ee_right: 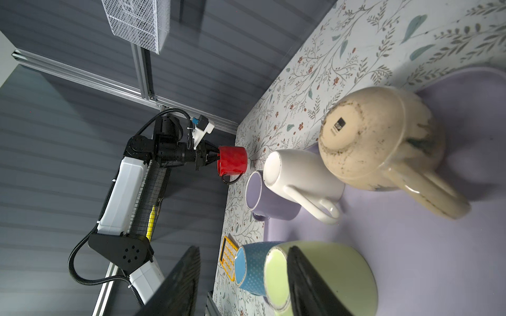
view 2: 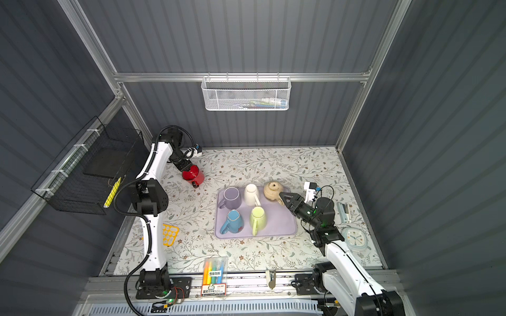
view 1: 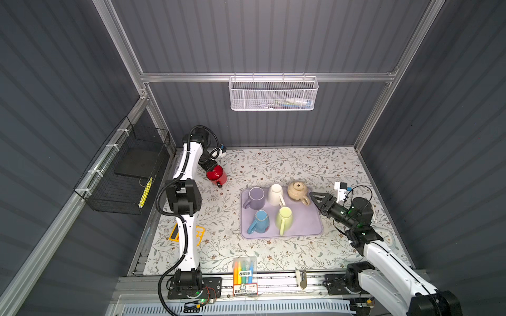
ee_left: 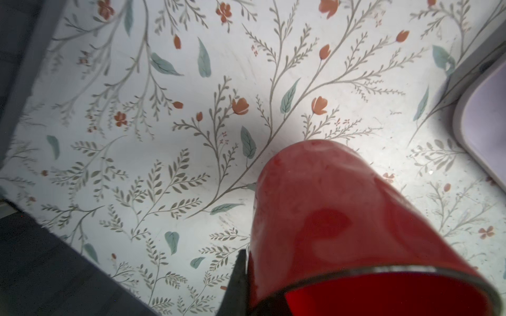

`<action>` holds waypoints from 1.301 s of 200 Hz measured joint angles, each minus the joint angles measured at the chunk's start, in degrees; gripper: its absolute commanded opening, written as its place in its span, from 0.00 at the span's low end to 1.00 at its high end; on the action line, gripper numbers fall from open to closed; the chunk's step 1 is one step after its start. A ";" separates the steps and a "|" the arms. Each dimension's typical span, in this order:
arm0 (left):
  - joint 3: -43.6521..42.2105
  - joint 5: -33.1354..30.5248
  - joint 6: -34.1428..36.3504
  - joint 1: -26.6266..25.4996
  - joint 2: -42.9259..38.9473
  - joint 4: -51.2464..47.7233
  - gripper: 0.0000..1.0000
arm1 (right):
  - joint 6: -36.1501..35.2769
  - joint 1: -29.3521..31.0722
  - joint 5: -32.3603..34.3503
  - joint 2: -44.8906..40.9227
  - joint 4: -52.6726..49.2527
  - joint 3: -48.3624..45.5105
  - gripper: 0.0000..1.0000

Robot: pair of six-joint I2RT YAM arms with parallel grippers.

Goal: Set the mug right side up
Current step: 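Carry the red mug with the left gripper to the table beyond the tray, then lower the red mug onto the table with the left gripper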

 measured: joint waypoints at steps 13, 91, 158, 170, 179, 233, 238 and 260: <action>-0.46 -0.02 0.28 0.00 0.37 0.00 0.00 | -0.02 0.00 0.02 0.22 -0.90 0.81 0.54; -2.27 -0.85 0.85 0.00 0.59 0.00 0.00 | -0.20 0.02 0.22 2.12 -2.08 1.86 0.54; -2.49 -3.65 0.85 0.00 1.01 1.22 0.03 | -0.17 0.02 0.24 3.80 -1.95 1.86 0.54; -2.69 -4.13 0.85 0.00 1.01 1.73 0.04 | -0.17 0.02 0.24 4.17 -1.81 1.86 0.54; -2.89 -4.48 0.83 0.00 1.03 2.08 0.05 | -0.17 0.02 0.24 4.35 -1.66 1.86 0.54; -3.56 -6.56 0.81 0.00 1.03 3.45 0.14 | -0.17 0.02 0.24 4.79 -1.09 1.86 0.54; -3.56 -6.60 0.81 0.00 1.03 3.63 0.15 | -0.17 0.02 0.24 4.79 -1.03 1.86 0.54; -3.56 -7.52 0.81 -0.02 1.03 4.31 0.19 | -0.17 0.02 0.24 4.83 -0.76 1.84 0.54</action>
